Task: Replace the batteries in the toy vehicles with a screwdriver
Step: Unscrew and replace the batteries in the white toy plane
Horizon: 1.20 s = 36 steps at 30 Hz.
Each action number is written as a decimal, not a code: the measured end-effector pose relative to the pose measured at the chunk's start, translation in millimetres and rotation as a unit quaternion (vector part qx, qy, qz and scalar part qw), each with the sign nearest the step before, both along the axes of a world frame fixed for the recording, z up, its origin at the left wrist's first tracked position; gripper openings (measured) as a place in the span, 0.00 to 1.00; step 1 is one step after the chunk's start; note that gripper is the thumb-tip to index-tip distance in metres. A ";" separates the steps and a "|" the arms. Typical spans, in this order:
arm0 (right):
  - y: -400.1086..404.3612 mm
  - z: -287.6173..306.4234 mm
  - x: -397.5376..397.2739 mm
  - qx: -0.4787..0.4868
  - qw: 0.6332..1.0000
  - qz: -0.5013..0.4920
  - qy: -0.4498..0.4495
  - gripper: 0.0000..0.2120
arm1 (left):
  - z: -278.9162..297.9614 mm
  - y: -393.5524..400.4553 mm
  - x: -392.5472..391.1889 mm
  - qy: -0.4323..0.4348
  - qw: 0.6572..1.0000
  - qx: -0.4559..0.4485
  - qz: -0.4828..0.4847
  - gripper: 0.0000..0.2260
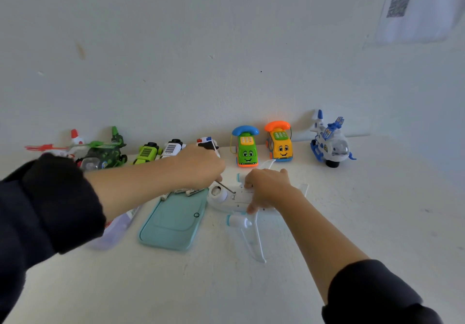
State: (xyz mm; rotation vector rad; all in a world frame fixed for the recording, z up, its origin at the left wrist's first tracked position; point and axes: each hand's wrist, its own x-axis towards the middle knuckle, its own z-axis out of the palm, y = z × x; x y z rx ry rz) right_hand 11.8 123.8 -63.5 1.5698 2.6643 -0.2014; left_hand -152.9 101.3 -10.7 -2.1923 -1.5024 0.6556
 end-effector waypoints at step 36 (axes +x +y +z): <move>-3.5 -8.1 1.8 0.049 0.999 0.013 -0.012 0.27 | -29.4 -27.2 -28.6 -0.249 0.966 -0.008 0.063 0.12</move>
